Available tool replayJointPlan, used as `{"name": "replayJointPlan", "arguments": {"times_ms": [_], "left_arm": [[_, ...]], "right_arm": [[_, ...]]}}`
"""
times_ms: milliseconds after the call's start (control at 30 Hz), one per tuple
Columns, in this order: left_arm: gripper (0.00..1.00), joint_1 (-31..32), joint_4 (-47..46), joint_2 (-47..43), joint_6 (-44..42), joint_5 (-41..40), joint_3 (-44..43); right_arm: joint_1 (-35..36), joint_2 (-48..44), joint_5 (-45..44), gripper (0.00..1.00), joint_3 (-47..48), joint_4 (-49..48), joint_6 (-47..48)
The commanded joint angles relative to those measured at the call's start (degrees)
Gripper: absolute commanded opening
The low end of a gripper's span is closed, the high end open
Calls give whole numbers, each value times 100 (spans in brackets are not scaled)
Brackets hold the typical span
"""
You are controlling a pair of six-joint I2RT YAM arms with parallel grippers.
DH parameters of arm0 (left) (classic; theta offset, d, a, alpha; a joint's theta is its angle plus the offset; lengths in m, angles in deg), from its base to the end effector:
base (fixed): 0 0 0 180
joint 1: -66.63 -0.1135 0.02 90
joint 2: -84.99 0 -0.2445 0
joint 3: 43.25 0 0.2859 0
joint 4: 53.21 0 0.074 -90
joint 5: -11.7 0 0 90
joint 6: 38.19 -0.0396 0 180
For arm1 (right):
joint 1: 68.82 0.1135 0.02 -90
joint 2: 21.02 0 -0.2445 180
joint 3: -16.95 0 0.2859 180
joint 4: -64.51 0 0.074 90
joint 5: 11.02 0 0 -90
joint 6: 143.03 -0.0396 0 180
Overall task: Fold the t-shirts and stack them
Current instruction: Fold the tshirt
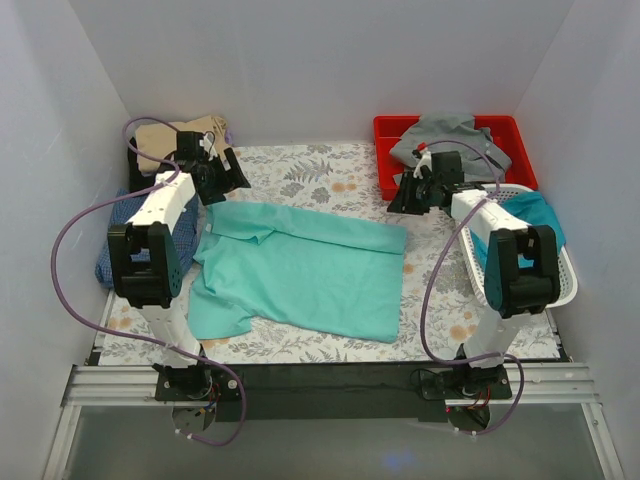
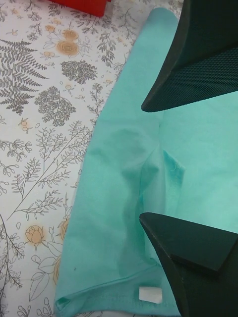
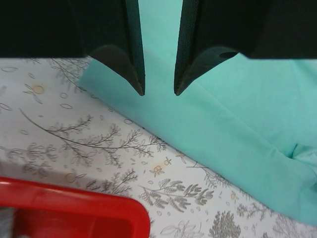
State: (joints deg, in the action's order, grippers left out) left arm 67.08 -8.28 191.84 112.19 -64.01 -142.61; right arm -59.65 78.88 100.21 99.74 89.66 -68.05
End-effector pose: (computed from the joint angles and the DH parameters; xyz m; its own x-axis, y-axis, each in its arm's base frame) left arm 0.4428 -0.0133 0.2212 -0.5292 -0.8383 -0.1314 -0.6108 0.4838 -0.6269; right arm 0.4098 0.0807 0.1957 -0.7483 0.1239 -0.6517 -0.2270 0.8753 0.4270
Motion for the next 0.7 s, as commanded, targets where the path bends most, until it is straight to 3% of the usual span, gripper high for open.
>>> {"name": "replayJointPlan", "arguments": {"times_ms": [0, 167, 367, 667], "left_arm": [[81, -27, -118, -245, 62, 286, -188], [71, -27, -83, 204, 140, 444, -144], [73, -36, -452, 555, 114, 294, 67], [73, -36, -197, 1259, -105, 128, -188]], "right_arm": [[234, 371, 469, 36, 236, -318, -97], [506, 741, 645, 36, 394, -495, -229], [586, 979, 637, 35, 333, -557, -229], [586, 1093, 259, 34, -36, -320, -211]]}}
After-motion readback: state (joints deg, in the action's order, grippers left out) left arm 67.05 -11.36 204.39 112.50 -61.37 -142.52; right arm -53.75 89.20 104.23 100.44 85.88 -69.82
